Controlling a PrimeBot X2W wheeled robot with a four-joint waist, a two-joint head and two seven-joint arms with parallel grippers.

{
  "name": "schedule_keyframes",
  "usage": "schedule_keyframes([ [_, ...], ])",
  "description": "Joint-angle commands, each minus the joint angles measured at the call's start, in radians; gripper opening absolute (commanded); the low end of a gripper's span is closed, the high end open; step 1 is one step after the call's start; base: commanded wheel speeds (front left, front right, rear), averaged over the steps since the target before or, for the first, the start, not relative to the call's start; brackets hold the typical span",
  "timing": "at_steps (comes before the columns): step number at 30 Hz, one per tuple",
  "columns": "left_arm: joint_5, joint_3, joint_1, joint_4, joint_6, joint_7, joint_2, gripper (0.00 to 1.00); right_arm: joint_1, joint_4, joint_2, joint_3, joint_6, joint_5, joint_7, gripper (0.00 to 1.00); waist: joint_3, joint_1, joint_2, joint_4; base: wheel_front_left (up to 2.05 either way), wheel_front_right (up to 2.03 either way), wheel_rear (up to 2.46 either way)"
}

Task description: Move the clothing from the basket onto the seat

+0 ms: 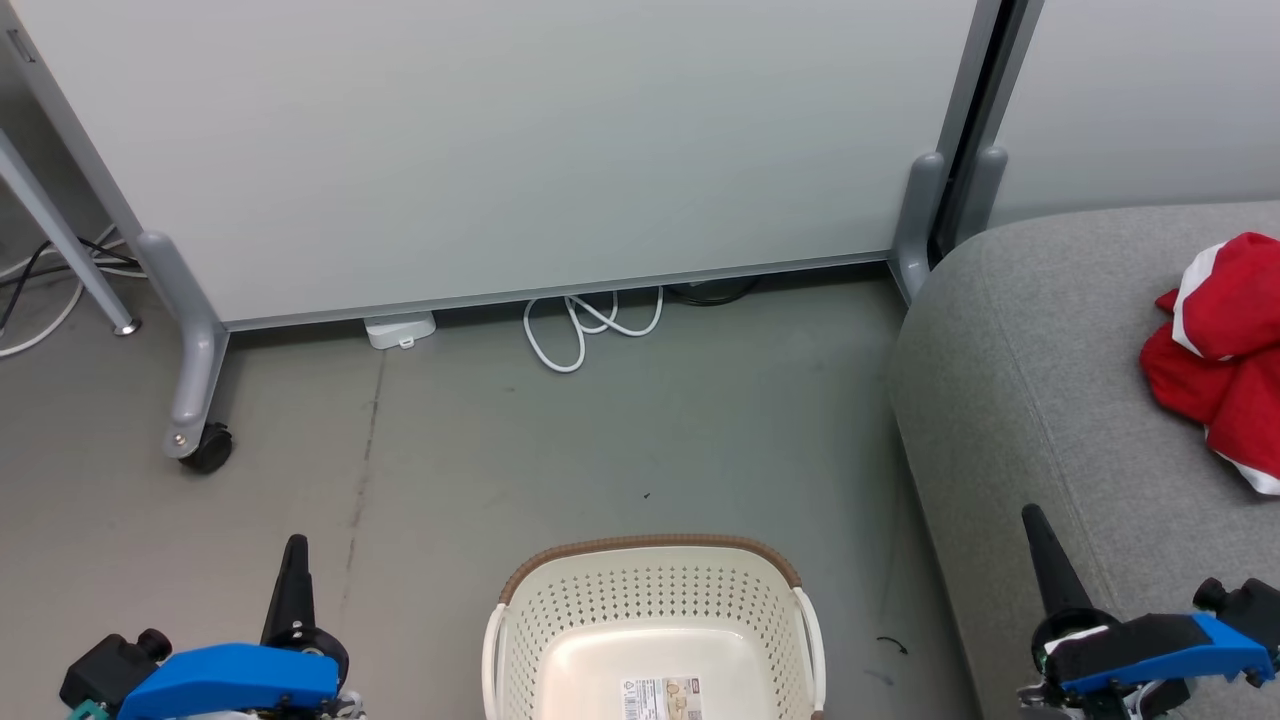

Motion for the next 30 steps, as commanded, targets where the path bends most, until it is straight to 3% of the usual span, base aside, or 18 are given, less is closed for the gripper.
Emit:
schedule_keyframes([
  [1, -0.017, 0.007, -0.026, -0.015, -0.006, 0.004, 0.002, 0.00, -0.023, -0.013, -0.003, -0.003, 0.000, 0.020, 0.005, 0.00, 0.000, -0.0001, 0.0000, 0.000, 0.00, 0.00, 0.00],
  [30, -0.277, 0.043, -0.050, -0.056, -0.010, 0.077, -0.009, 0.00, -0.044, -0.023, -0.004, -0.025, 0.001, 0.298, 0.047, 0.00, -0.003, -0.0001, 0.0000, -0.001, 0.00, 0.00, 0.00],
])
